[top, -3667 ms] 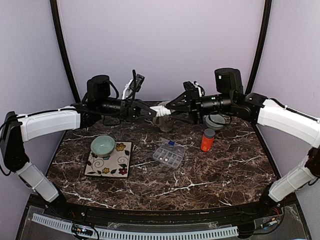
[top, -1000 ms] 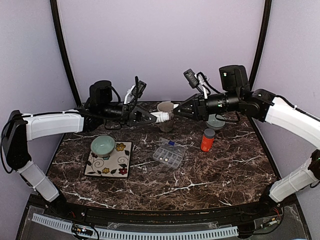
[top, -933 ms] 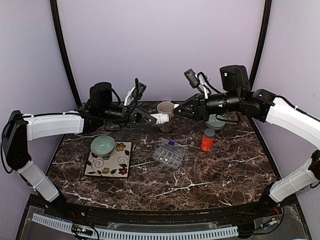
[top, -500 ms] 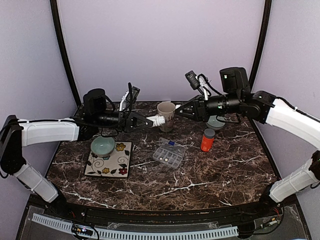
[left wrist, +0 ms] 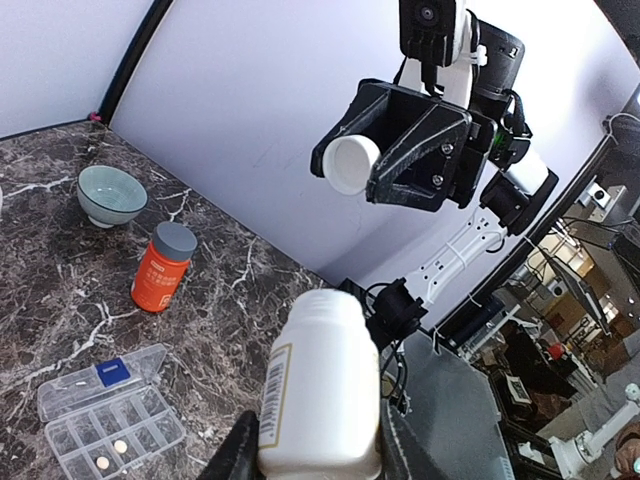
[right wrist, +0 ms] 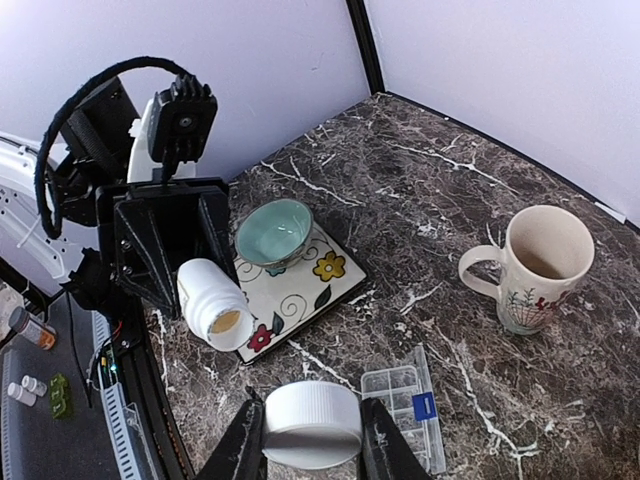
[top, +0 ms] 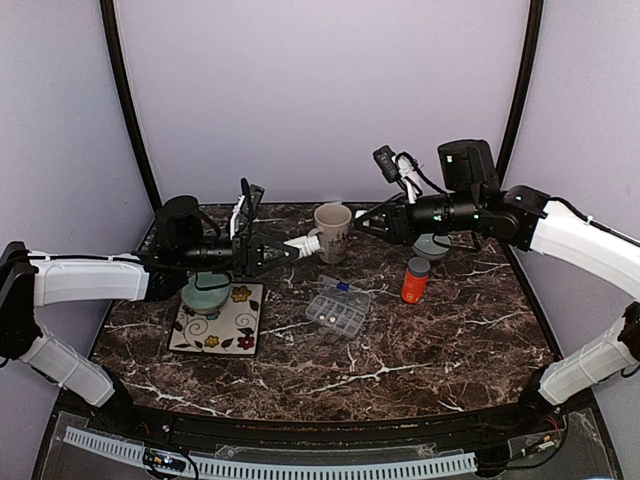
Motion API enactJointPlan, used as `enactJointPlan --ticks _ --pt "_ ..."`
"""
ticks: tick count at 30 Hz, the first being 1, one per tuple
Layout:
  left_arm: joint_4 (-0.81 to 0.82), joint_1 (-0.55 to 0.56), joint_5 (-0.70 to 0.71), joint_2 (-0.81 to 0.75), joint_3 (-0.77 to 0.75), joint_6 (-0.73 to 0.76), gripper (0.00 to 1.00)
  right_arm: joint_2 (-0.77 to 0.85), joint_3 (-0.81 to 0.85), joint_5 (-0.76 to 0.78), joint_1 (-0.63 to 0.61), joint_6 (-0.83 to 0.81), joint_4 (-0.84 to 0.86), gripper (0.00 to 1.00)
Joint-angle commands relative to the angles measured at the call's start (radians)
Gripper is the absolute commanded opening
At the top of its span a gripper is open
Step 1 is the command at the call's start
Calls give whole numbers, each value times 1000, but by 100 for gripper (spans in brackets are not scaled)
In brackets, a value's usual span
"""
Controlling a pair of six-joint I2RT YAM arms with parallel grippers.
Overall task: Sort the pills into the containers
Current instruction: Pour the lid of the pill bottle into the compartment of the pill container.
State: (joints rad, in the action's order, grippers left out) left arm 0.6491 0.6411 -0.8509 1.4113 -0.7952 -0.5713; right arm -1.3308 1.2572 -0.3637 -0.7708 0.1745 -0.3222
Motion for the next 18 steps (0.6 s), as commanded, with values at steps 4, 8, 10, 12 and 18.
enactJointPlan --ticks 4,8,10,12,18 --pt "104 50 182 -61 82 -3 0 19 -14 80 2 5 49 11" --pt "154 94 277 -54 128 -14 0 25 -29 120 2 8 52 11" --pt "180 116 333 -52 155 -21 0 32 -37 138 2 12 57 11" --pt "218 135 373 -46 182 -37 0 34 -43 154 2 17 57 11" --pt "323 190 450 -1 250 -82 0 57 -81 194 2 42 81 11"
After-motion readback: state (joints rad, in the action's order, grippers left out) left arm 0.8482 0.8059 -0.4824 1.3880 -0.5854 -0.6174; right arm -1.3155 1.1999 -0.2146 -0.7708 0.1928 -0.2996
